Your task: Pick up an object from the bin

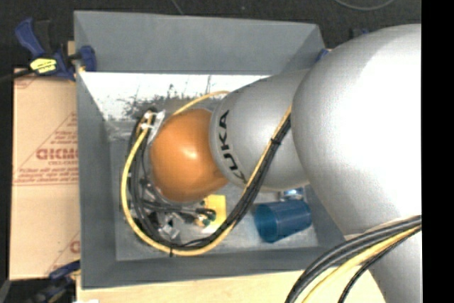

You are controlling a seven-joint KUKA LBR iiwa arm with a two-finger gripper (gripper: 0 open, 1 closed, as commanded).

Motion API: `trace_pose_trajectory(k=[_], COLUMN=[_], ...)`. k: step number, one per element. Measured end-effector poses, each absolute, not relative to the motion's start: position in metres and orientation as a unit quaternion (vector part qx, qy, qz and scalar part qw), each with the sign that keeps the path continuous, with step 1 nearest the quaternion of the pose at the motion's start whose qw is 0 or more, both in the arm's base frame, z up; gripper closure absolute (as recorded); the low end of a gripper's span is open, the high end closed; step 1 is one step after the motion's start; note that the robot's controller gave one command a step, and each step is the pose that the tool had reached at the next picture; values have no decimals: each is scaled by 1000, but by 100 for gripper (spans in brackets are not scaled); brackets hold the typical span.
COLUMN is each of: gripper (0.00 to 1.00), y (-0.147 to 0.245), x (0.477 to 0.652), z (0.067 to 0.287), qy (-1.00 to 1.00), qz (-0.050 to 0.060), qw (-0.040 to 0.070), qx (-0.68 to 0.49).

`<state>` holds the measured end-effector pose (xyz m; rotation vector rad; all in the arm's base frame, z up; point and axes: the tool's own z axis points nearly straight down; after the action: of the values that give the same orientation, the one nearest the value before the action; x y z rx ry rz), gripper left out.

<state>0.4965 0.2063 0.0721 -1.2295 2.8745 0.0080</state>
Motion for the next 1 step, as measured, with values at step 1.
trace_pose_trajectory(k=[1], gripper=[100], y=[206], x=[496], z=[72], qy=[920], qz=[3], qw=[7], qx=[-393])
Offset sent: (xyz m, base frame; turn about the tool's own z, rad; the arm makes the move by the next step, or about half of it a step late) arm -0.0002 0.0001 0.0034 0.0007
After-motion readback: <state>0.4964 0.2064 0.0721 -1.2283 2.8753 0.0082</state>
